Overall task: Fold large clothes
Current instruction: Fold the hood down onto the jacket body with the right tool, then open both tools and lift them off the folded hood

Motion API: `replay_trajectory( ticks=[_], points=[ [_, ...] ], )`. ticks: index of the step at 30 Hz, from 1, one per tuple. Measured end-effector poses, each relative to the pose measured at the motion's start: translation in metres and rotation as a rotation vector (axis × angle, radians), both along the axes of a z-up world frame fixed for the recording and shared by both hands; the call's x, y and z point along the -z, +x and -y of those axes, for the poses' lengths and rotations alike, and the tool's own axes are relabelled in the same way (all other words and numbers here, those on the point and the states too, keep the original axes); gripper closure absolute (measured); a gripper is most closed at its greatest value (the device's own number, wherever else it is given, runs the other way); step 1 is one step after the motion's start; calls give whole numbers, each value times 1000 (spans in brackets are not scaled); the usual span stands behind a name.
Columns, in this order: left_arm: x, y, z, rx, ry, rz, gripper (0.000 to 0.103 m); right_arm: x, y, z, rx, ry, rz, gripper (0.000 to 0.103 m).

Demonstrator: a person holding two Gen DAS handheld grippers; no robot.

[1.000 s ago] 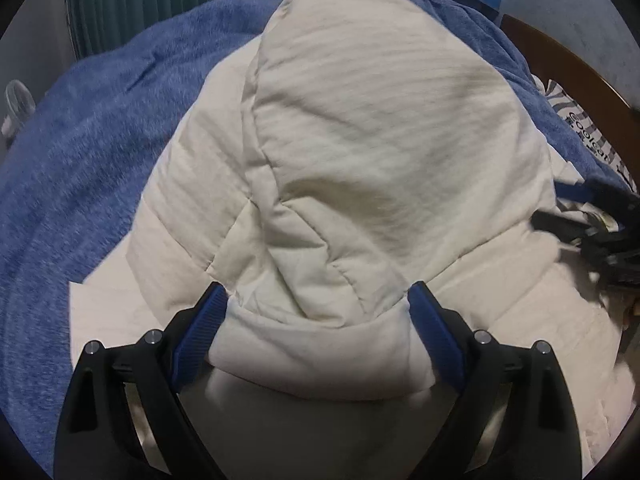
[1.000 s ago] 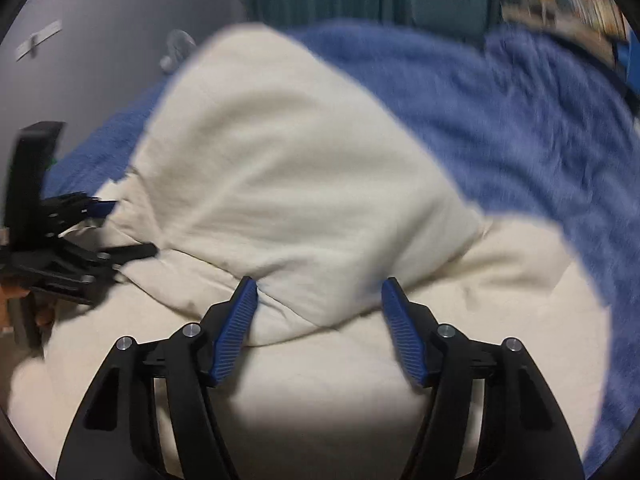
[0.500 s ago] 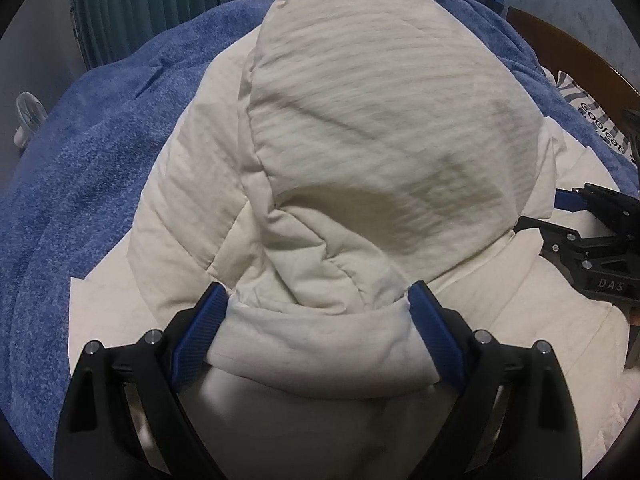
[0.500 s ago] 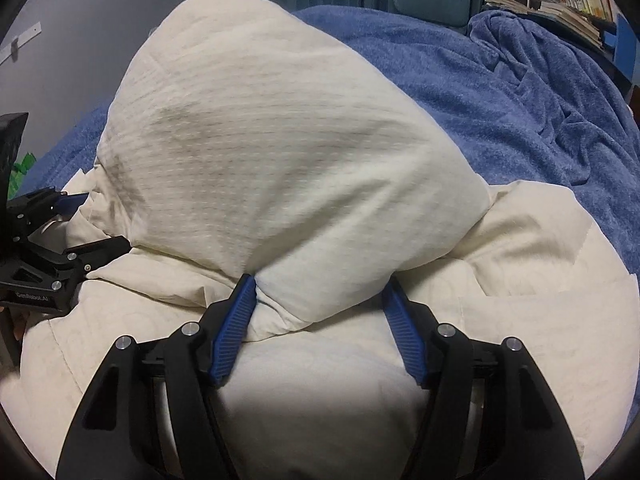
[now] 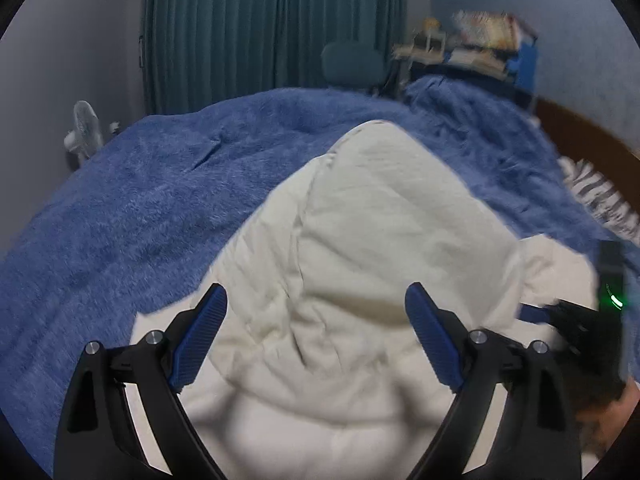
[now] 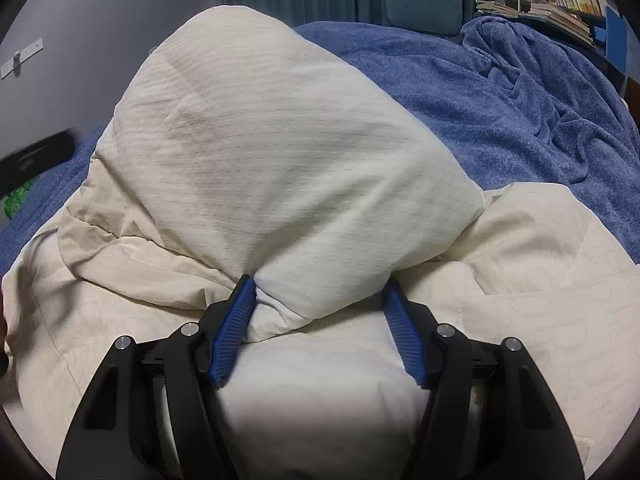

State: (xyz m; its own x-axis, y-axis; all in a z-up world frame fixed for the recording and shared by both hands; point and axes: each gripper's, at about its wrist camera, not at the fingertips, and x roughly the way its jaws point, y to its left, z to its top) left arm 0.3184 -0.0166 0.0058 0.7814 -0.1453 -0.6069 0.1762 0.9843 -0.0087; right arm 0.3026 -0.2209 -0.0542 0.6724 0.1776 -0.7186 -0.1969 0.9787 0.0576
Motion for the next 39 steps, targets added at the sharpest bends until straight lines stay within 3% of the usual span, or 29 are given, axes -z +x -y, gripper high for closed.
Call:
replay_trajectory(
  ticks=[1,2,3,5,6,8,10,12,18,22,24,28,31,34,39],
  points=[
    [-1,13,5,-32,45,-6,25,0,0,0,1,0,2,41],
    [-2,20,7,-31,39,-14,26,0,-1,0,1,-1,4,41],
    [-5,27,8,-6,-2,-27,26,0,-1,-1,1,-2,7,41],
    [-16,39,16,121,-158,-47,26,1,-1,-1,1,-3,9,41],
    [-19,44,23,152,-177,-61,26,1,-1,-1,2,-3,11,41],
    [-18,57,46,178,-126,-82,26,2,-2,-1,3,-5,16,41],
    [-1,79,64,134,-10,-151,26,3,-2,-2,3,-3,22,41],
    [14,92,71,98,41,-187,24,3,-2,-1,0,4,24,40],
    [42,120,71,31,69,-278,18,4,0,0,-3,19,20,40],
    [54,130,57,33,3,-327,17,4,1,0,-6,23,17,40],
    [52,128,56,37,2,-317,17,4,1,0,-6,22,17,39],
    [34,103,52,74,6,-215,18,4,1,0,-4,23,18,39],
    [25,72,49,101,72,-170,18,-3,-3,1,4,14,30,39],
    [25,40,42,121,152,-140,18,-31,-10,7,33,51,112,34],
    [45,23,7,113,77,-223,18,-52,-6,-3,91,-55,201,34]
  ],
)
